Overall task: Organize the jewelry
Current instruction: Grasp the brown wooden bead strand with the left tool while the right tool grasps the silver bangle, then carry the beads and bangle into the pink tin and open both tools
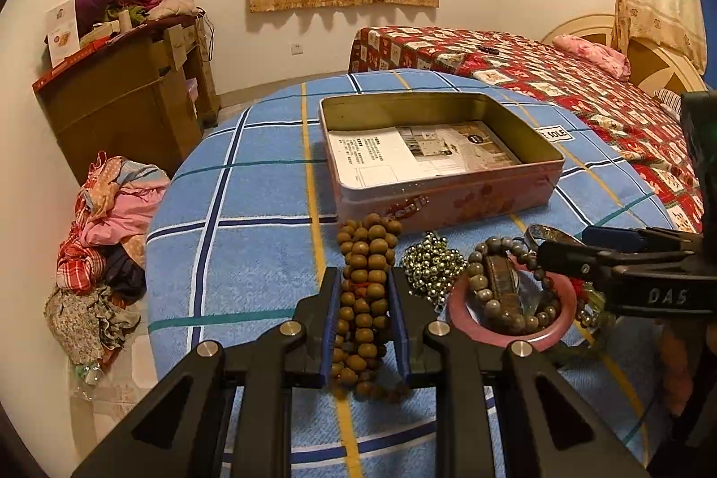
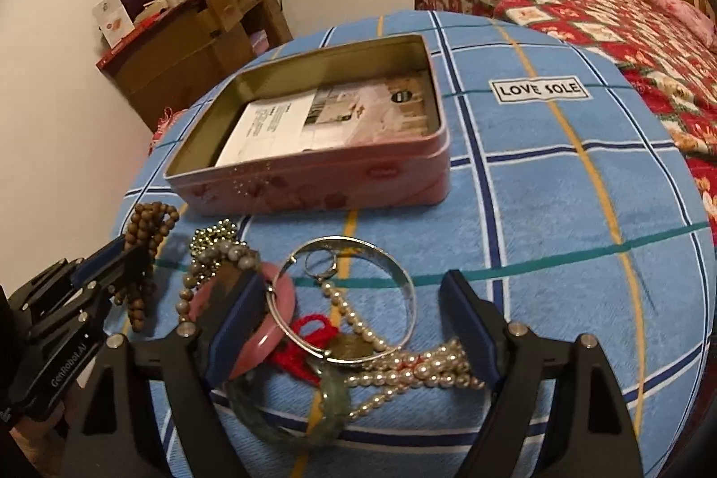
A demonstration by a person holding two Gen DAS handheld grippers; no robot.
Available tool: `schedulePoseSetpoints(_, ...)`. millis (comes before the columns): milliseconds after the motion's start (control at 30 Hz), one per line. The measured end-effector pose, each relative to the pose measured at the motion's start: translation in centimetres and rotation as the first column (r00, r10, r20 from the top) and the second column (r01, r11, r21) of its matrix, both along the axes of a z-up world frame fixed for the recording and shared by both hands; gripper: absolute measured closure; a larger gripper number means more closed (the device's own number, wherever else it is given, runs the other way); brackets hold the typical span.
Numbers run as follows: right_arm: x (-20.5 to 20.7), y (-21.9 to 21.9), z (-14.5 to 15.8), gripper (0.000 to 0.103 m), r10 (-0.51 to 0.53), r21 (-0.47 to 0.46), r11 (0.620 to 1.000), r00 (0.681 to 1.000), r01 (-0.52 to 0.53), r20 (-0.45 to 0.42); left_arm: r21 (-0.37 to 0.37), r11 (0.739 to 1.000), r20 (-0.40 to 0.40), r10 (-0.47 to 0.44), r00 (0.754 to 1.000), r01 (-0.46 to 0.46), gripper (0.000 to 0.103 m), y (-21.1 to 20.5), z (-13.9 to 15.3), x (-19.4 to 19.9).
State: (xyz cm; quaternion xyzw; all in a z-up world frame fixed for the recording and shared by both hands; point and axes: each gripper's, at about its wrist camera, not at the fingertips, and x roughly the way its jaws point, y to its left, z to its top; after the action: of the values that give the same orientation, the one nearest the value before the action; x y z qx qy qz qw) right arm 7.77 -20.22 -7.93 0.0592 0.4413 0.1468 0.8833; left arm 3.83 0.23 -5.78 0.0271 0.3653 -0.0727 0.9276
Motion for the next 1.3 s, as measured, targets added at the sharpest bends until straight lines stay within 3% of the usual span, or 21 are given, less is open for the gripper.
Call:
schedulePoseSetpoints(133,0.1,0.7,-0.3,0.021,0.010,-0.044,0.999,1.000,-0.010,-0.002,-0.002,1.000,0.004,-0.003,1.000,0.003,0.082,0.0,0.2,0.0)
schedulePoseSetpoints(300,0.3,0.5,-0.3,0.031,0.017,-0.033,0.999,1.000,-0.018,-0.007,-0.005,1.000,0.002,0.000,1.000,0.000,0.082,0.1,0.3,0.0)
schedulePoseSetpoints(633,-0.4,0.5,-0.1,0.031,0.040,-0.015,0.999,0.999,-0.040,0.020,-0.006,1.000,0.002,0.005,1.000,-0.005,0.082,0.0,0.3,0.1)
schedulePoseSetpoints(1300,-1.4,0.9,3.3,0.031,0.051,-0.039,0.998,0.989,-0.046,0.141,-0.010,1.000,0.029,-0.001,1.000,0.001,0.082,0.2,1.6,0.2)
